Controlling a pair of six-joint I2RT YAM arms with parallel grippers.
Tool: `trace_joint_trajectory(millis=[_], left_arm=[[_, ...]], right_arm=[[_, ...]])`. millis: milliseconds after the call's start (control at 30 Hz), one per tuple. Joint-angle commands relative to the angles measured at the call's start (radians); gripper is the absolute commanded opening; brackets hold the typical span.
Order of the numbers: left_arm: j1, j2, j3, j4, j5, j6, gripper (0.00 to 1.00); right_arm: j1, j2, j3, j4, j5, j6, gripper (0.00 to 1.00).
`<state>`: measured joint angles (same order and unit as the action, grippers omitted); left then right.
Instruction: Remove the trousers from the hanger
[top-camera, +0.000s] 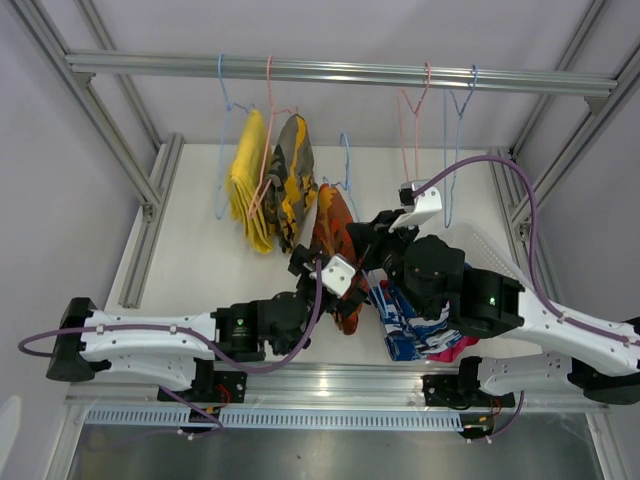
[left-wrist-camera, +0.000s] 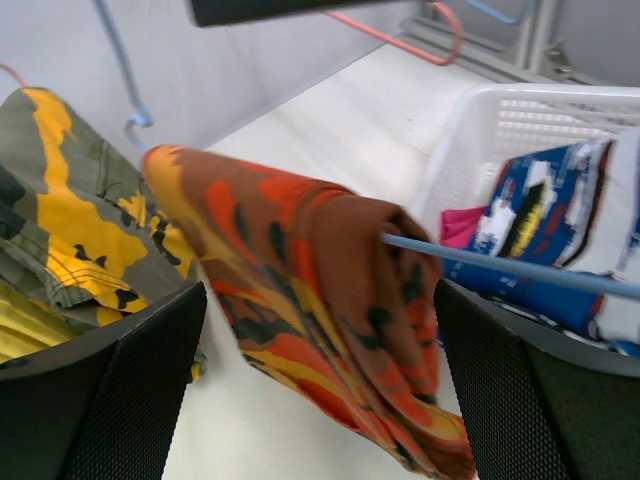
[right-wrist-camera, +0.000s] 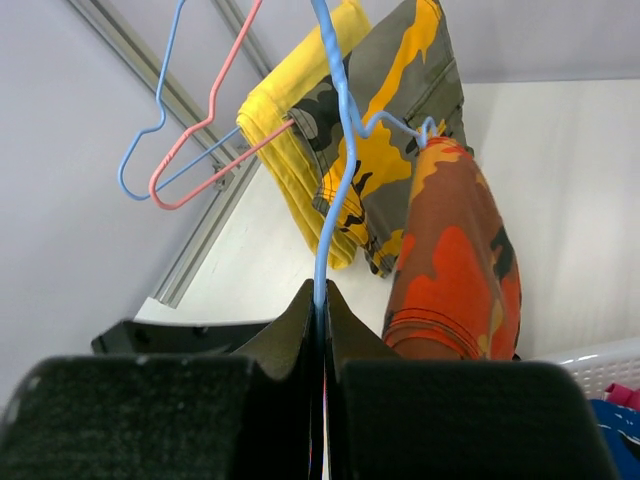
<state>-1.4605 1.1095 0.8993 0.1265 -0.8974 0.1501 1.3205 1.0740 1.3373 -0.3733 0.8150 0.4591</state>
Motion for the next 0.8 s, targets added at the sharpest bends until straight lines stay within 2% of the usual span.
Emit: trace_joint_trajectory(millis=[0,300,500,767], left_arm=[[-0.046,-0.031,-0.016,0.058,-0.006,0.025,1.0],[-0.06,-0.028,-0.017,0.091,-0.021,0.068,0.99],[-0.058,-0.004,-0.03,0.157,-0.081,0.134,0.99],[-0.044,0.012,-0.033,0.194,-0.08,0.135,0.99]], right_arm=[[0.008,-0.049,0.063,0.171,0.053,-0.014,0.0],[0.008,-0.082,0.037,0.171,0.05,-0.008,0.0],[0.008,-0.098,0.017,0.172,0.036,0.001,0.0],[0.008,-0.112,-0.01,0.18,0.029,0.013,0.0]])
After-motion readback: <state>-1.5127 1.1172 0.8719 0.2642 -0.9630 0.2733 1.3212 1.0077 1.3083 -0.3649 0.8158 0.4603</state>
